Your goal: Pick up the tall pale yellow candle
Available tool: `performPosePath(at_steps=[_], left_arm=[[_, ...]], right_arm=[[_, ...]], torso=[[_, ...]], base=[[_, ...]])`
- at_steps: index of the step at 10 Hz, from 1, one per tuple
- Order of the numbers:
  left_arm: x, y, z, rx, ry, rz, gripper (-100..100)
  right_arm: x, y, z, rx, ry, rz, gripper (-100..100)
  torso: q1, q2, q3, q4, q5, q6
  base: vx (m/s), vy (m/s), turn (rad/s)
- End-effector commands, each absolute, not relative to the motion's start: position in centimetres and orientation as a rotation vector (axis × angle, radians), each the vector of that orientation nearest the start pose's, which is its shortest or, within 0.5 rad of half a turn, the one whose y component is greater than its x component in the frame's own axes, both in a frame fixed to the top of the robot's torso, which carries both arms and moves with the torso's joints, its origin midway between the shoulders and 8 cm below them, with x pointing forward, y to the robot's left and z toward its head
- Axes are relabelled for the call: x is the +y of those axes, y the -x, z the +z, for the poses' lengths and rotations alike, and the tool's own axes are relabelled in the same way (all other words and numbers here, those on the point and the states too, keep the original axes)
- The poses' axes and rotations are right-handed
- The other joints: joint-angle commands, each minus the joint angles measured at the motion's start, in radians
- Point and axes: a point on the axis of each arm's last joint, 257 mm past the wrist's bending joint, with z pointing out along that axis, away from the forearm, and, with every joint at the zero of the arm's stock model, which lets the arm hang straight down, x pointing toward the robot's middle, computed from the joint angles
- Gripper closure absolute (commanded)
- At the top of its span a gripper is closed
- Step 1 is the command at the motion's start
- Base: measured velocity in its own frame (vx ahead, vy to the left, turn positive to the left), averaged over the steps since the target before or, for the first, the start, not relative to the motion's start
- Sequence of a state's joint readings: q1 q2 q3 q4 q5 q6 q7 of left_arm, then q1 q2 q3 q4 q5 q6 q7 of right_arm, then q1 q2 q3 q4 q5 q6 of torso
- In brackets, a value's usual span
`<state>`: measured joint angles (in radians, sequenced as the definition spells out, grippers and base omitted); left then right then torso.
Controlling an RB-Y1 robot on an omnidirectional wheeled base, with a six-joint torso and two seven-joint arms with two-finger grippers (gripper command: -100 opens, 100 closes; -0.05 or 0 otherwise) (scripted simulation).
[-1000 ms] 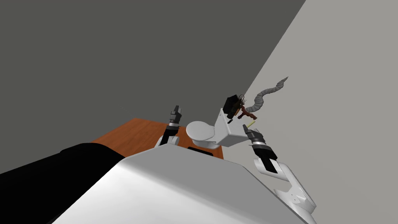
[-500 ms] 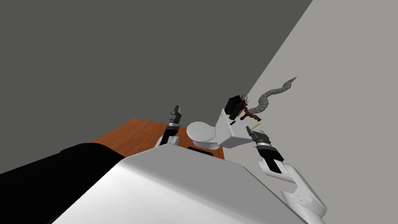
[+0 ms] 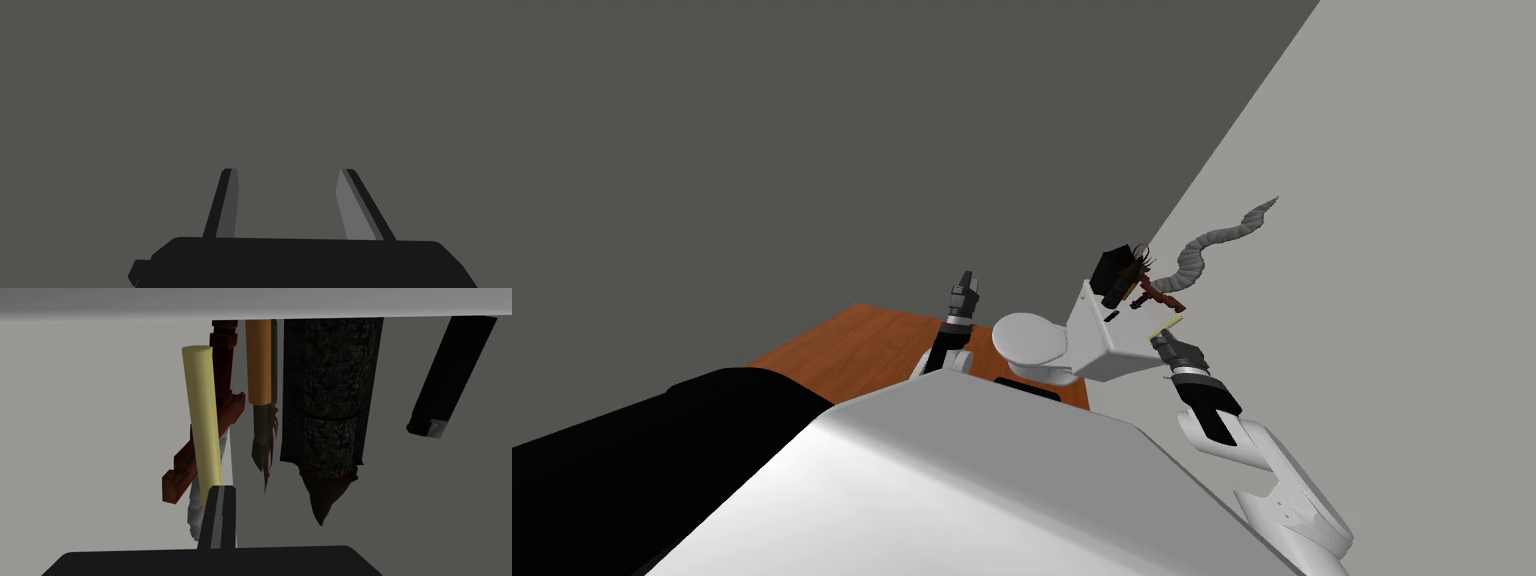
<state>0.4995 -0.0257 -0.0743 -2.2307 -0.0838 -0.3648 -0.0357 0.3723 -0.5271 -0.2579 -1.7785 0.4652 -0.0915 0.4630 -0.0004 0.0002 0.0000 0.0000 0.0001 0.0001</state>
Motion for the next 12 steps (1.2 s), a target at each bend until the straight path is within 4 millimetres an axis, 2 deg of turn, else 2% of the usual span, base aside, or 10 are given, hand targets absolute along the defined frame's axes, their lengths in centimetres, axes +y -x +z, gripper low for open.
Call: performPosePath(at_steps=[1, 2, 3, 4, 9, 10, 11, 12], left_arm=[[25.2, -37.8, -2.6, 0.782, 0.761, -1.246, 0], [25.2, -37.8, -2.6, 0.782, 0.761, -1.246, 0], [25.2, -37.8, -2.6, 0.782, 0.761, -1.246, 0], [25.2, -37.8, -2.6, 0.782, 0.761, -1.246, 0], [25.2, -37.8, -2.6, 0.782, 0.762, -1.246, 0], [25.2, -37.8, -2.6, 0.782, 0.762, -1.246, 0], [25.2, -37.8, -2.6, 0.782, 0.761, -1.246, 0], [25.2, -37.8, -2.6, 0.782, 0.761, -1.246, 0]], right_arm=[[-48.1, -42.7, -18.0, 1.554, -0.159, -0.088, 100], [-48.1, -42.7, -18.0, 1.554, -0.159, -0.088, 100], [-48.1, -42.7, -18.0, 1.554, -0.159, -0.088, 0], [-49.1, -42.4, -18.4, 1.554, -0.178, -0.127, -100], [-51.9, -41.2, -19.9, 1.559, -0.232, -0.231, -100], [-51.5, -41.4, -19.8, 1.558, -0.228, -0.217, -100], [-51.5, -41.3, -19.9, 1.559, -0.228, -0.221, 0], [-49.9, -43.4, -20.1, 1.556, -0.191, -0.167, -100]], torso=[[0.0, 0.0, 0.0, 0.0, 0.0, 0.0], [0.0, 0.0, 0.0, 0.0, 0.0, 0.0], [0.0, 0.0, 0.0, 0.0, 0.0, 0.0], [0.0, 0.0, 0.0, 0.0, 0.0, 0.0], [0.006, -0.007, -0.004, -0.002, 0.002, 0.0], [0.007, -0.008, -0.005, -0.002, 0.001, 0.0], [0.003, -0.004, -0.002, -0.001, 0.001, 0.0], [0.001, -0.001, -0.001, 0.0, 0.0, 0.0]], base=[[0.0, 0.0, 0.0], [0.0, 0.0, 0.0], [0.0, 0.0, 0.0], [0.078, 0.043, -0.151], [0.109, 0.111, -0.137], [0.024, 0.042, -0.046], [-0.001, 0.005, 0.002], [-0.004, 0.052, -0.176]])
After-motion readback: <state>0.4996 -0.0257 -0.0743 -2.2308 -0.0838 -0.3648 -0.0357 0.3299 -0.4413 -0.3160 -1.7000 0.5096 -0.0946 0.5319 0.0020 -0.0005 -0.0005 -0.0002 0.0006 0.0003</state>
